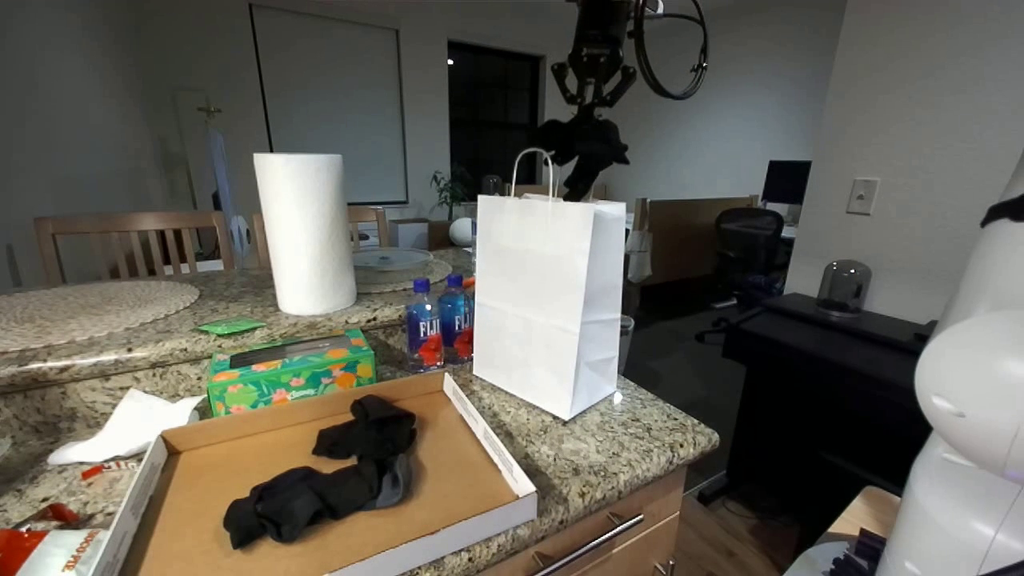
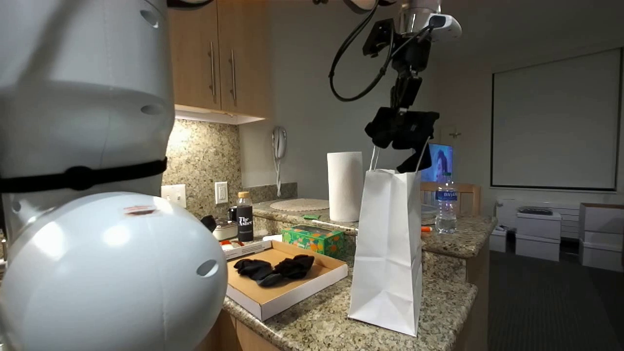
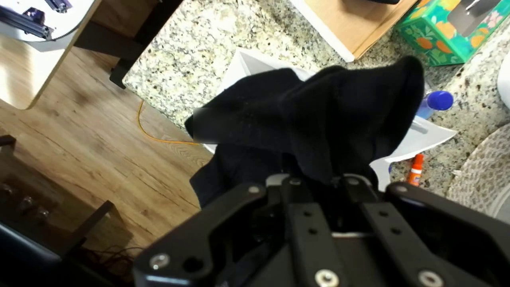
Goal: Put the socks in the white bag
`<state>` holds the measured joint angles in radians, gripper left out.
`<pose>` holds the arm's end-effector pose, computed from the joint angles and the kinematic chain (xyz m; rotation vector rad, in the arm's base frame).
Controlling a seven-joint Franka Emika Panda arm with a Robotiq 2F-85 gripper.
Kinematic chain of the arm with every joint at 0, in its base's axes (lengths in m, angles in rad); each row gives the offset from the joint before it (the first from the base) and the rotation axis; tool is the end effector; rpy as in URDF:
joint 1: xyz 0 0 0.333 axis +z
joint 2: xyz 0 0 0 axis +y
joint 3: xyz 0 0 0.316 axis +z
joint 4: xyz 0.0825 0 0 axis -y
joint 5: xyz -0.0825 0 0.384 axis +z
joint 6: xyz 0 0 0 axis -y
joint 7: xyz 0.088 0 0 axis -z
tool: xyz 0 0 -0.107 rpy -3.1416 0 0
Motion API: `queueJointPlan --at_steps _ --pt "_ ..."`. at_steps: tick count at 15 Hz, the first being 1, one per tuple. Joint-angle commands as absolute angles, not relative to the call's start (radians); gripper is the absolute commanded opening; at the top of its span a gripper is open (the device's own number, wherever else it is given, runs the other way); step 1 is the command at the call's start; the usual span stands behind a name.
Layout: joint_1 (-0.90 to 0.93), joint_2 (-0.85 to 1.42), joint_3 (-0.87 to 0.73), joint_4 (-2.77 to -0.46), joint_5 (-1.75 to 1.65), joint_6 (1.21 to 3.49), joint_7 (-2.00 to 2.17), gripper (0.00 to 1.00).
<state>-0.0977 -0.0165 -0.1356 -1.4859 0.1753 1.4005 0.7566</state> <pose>0.5215 -0.1031 0.6603 -2.6434 1.3863 0.1677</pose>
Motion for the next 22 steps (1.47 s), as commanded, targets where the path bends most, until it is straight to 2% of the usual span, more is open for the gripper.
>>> queueJointPlan --at_steps 1,22 --pt "-0.125 -0.026 -0.146 -1.515 0.193 1.394 0.874 0.10" --pt "-0.164 -0.022 -0.188 -1.468 0.303 1.407 0.987 0.10"
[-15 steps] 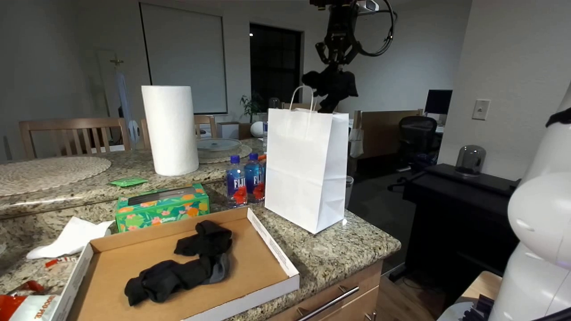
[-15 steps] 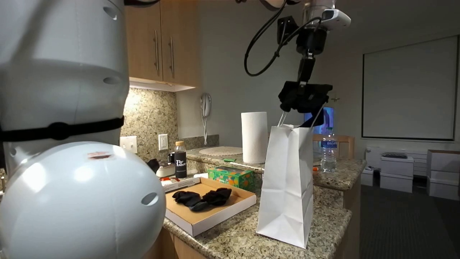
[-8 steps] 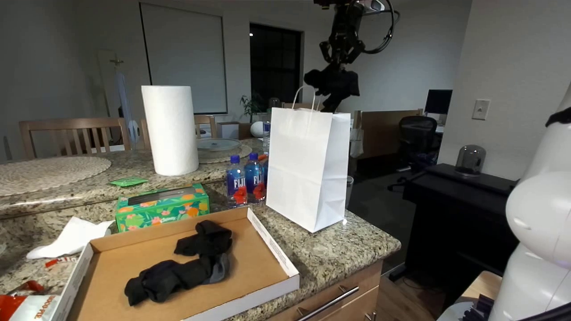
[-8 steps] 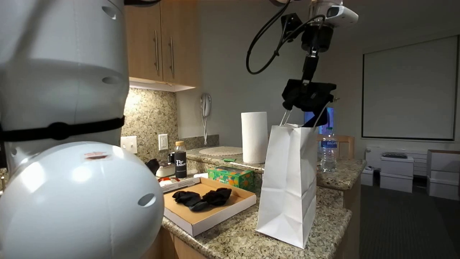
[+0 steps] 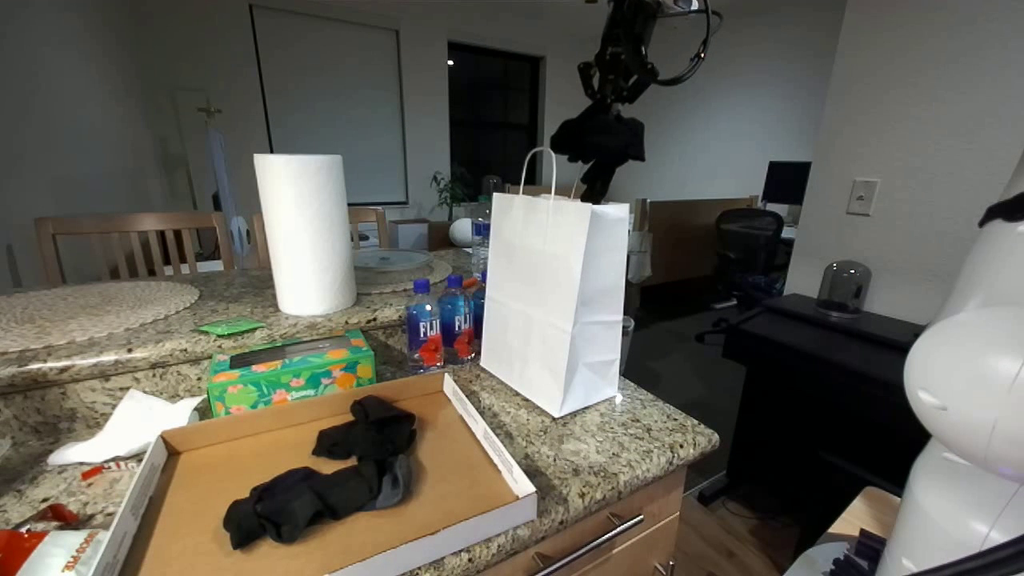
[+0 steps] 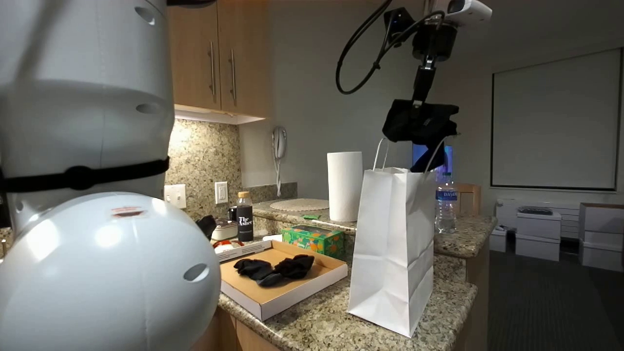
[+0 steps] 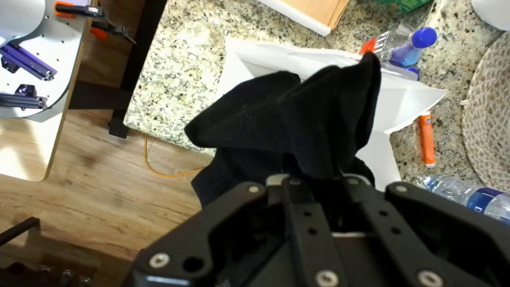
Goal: Put the socks in the white bag
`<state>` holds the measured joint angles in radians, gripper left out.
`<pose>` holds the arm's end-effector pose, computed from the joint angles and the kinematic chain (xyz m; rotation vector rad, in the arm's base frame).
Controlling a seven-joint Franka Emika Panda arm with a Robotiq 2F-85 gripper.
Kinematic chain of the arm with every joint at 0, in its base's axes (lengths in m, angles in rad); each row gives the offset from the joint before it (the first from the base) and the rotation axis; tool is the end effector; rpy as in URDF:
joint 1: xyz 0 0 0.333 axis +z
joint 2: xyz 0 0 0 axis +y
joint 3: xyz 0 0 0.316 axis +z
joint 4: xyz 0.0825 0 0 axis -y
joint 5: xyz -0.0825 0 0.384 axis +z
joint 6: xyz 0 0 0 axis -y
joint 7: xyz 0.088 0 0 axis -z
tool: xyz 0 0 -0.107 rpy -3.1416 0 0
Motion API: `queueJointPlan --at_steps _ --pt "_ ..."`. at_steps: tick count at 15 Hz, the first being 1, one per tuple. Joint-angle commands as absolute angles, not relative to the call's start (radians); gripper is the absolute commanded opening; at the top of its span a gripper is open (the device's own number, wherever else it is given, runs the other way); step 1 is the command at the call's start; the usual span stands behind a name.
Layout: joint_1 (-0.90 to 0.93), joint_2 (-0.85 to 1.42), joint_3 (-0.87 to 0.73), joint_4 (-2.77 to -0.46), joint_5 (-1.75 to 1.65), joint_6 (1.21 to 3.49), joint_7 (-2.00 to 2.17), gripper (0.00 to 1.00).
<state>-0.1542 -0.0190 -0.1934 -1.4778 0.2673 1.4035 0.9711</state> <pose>0.5091 -0.1520 0.6679 -2.3224 1.7312 0.1966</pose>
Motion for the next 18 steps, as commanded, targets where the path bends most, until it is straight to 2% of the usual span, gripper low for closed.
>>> queueJointPlan --at_steps 1,14,18 --pt "-0.163 -0.020 -0.187 -1.466 0.306 1.407 0.987 0.10" --pt "-0.149 0.057 -0.167 -1.404 0.271 1.355 1.020 0.10" --pt "-0.117 0.091 -0.143 -1.359 0.143 1.327 1.113 0.10"
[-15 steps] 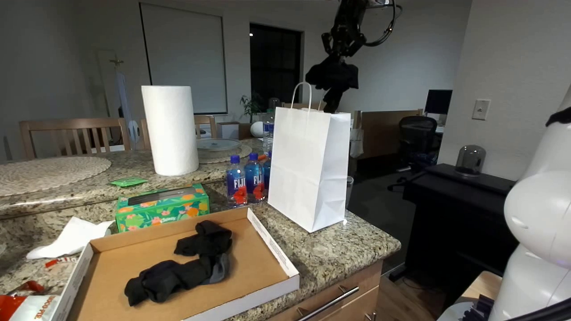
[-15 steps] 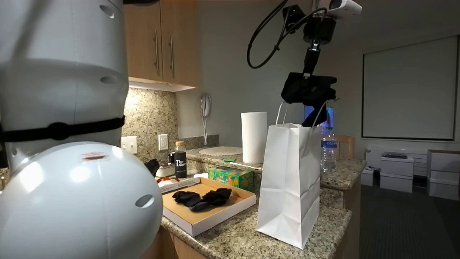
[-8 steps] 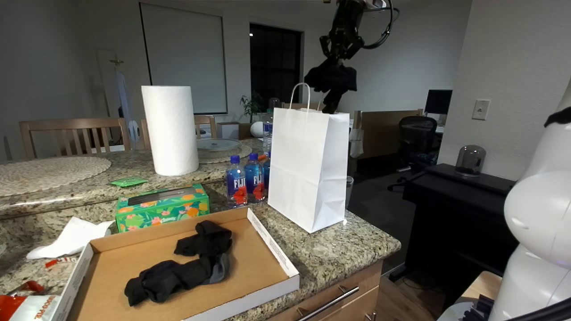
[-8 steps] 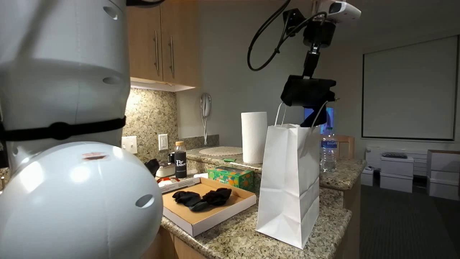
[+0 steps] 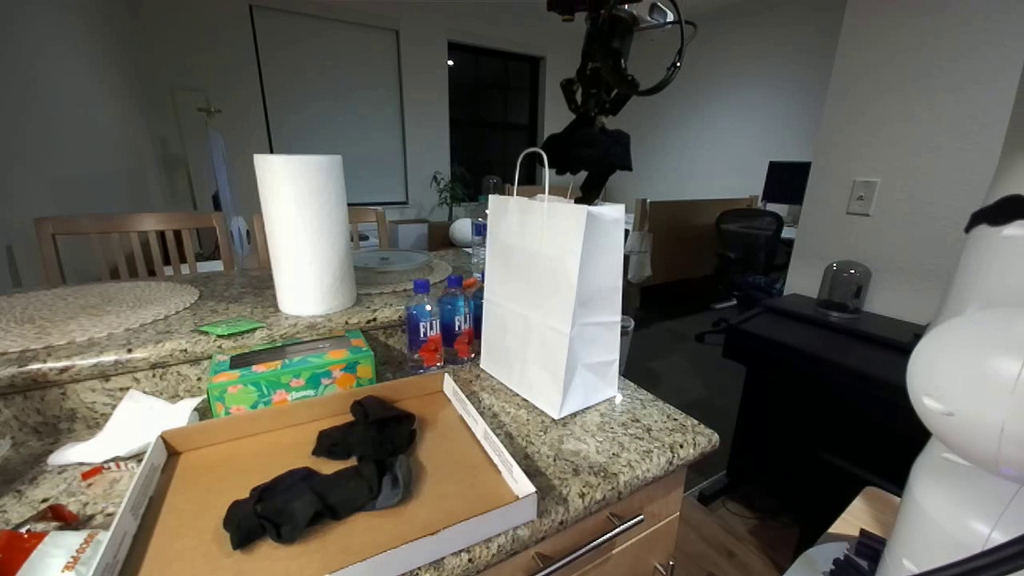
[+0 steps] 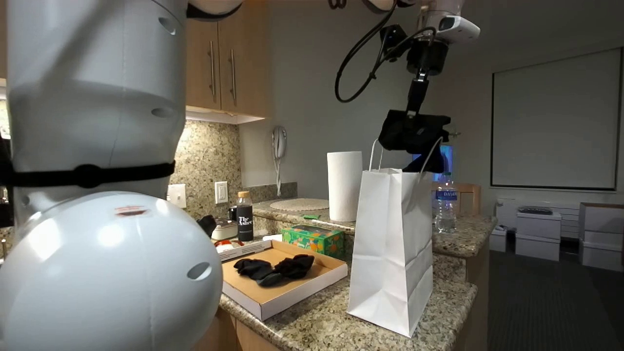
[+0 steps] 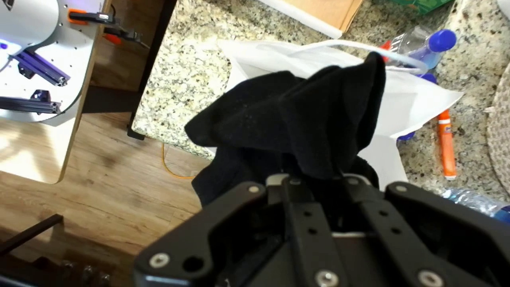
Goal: Put the socks in the white bag
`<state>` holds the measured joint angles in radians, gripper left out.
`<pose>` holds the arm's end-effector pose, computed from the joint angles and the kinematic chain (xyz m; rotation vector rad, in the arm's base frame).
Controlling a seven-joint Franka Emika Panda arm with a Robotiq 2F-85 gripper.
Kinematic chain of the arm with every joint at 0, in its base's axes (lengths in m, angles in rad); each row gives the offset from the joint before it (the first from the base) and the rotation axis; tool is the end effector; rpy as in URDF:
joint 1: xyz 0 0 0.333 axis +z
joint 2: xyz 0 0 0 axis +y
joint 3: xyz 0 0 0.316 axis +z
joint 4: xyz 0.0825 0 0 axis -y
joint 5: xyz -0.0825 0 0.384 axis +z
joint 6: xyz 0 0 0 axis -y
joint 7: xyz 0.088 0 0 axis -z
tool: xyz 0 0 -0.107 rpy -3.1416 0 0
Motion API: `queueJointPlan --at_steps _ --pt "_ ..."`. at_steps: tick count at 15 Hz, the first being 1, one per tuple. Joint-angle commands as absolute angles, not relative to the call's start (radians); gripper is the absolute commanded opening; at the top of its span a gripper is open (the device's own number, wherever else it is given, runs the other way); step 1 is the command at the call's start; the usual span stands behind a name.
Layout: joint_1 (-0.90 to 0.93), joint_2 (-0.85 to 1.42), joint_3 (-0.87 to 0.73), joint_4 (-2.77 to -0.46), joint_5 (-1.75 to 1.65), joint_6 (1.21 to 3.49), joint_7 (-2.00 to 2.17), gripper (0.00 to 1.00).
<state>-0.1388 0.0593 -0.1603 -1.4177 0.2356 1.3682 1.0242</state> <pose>0.5359 -0.1320 0.6492 -2.3658 1.7770 0.2677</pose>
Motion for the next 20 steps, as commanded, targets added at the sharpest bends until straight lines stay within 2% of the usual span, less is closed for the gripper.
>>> queueJointPlan --at_steps 1,8,18,19,20 --pt "-0.108 0.099 -0.137 -1.349 0.104 1.319 1.141 0.10" --pt "-0.032 0.158 -0.095 -1.255 -0.127 1.203 1.237 0.10" --pt "0.031 0.226 -0.070 -1.162 -0.159 1.171 1.177 0.09" --pt "0.030 0.239 -0.071 -1.151 -0.150 1.155 1.171 0.11" --pt "0.031 0.248 -0.071 -1.146 -0.150 1.143 1.169 0.31"
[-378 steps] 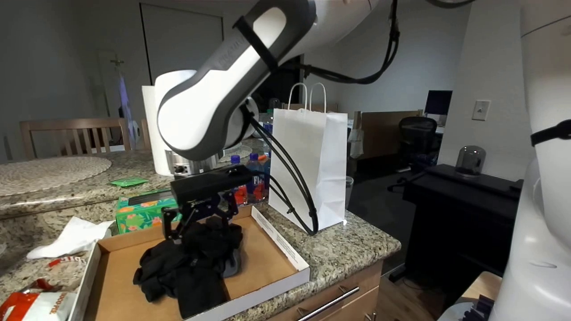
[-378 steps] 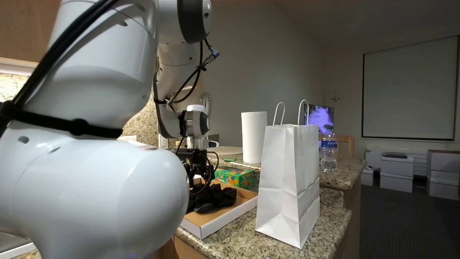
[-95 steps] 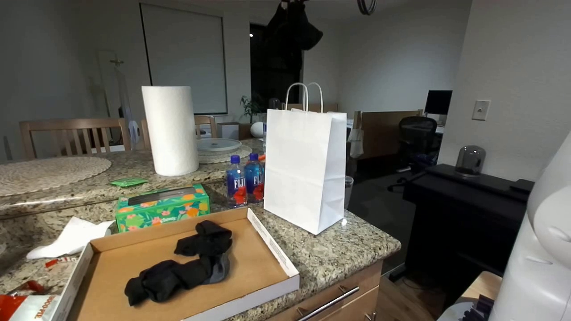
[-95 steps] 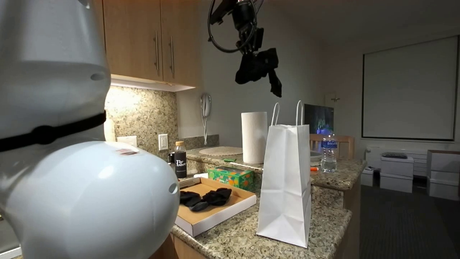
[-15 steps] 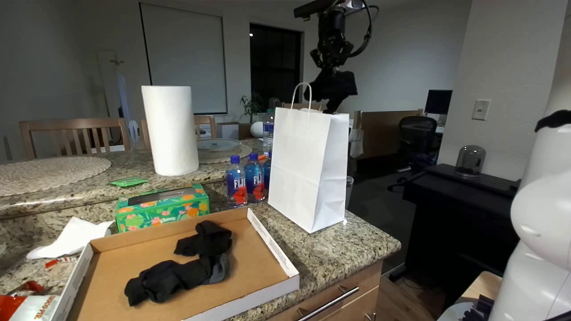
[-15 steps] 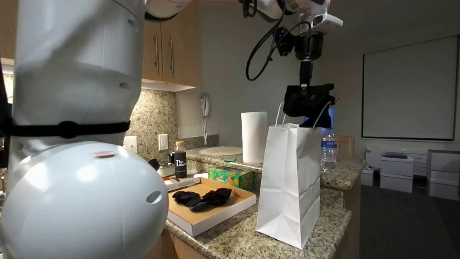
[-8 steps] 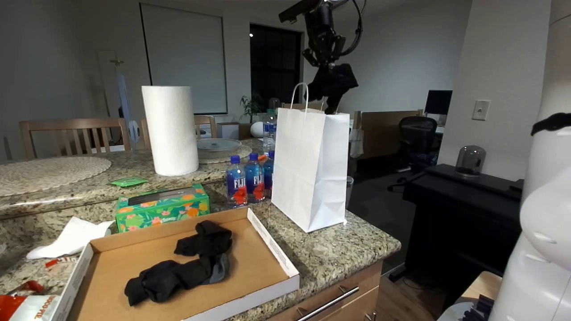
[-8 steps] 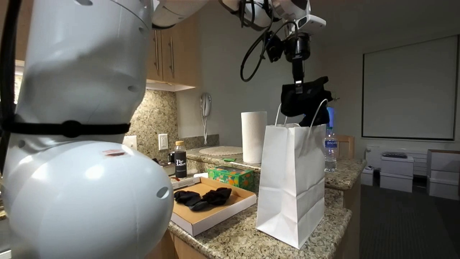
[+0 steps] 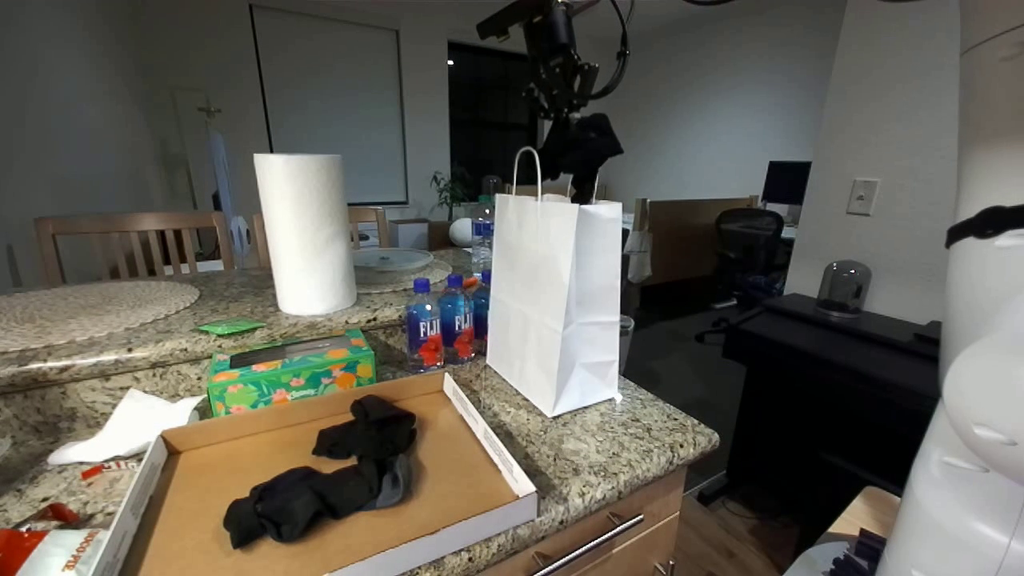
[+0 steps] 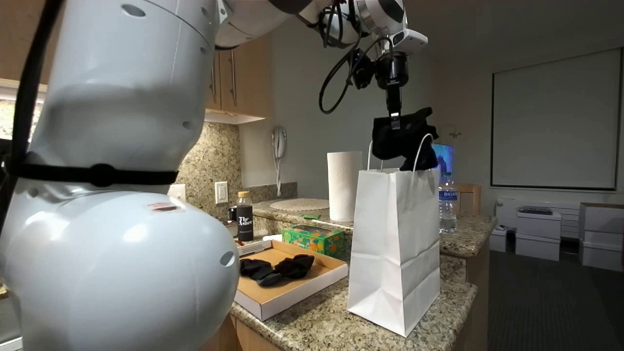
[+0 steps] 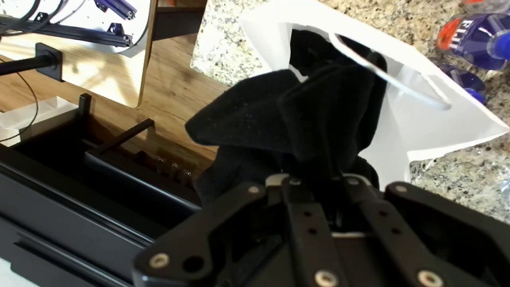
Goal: Put the socks in the white bag
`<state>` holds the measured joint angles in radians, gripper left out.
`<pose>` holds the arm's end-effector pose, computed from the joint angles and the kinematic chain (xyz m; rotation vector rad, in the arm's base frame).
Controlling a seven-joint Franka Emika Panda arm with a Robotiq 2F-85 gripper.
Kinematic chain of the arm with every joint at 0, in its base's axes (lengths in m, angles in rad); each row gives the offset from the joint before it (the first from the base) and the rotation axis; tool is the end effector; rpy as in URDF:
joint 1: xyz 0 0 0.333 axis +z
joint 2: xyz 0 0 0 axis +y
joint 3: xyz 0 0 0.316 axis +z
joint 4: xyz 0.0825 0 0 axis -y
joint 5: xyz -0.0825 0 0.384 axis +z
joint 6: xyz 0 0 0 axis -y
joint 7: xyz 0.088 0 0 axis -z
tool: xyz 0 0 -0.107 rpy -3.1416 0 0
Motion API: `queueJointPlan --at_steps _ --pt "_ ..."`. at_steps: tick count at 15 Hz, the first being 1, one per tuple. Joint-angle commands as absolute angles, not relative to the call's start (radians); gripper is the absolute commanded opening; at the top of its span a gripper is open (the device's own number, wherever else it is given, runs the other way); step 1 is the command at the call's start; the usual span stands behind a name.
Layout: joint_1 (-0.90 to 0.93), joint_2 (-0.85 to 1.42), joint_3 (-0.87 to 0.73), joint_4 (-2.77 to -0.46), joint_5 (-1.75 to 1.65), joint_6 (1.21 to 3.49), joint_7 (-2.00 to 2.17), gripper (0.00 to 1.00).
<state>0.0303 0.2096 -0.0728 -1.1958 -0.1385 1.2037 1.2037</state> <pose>0.5750 -0.0369 0.6488 2.3271 -1.7378 -0.1253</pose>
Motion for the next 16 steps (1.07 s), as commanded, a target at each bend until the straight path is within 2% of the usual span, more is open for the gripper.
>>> queueJointPlan --at_steps 1,3,10,16 --pt "0.031 0.256 -0.071 -1.140 -0.149 1.134 1.169 0.41" --pt "0.030 0.271 -0.071 -1.126 -0.150 1.115 1.168 0.51" --pt "0.028 0.282 -0.074 -1.085 -0.153 1.082 1.165 0.97" --pt "0.032 0.212 -0.062 -1.042 -0.153 1.127 1.061 1.00"
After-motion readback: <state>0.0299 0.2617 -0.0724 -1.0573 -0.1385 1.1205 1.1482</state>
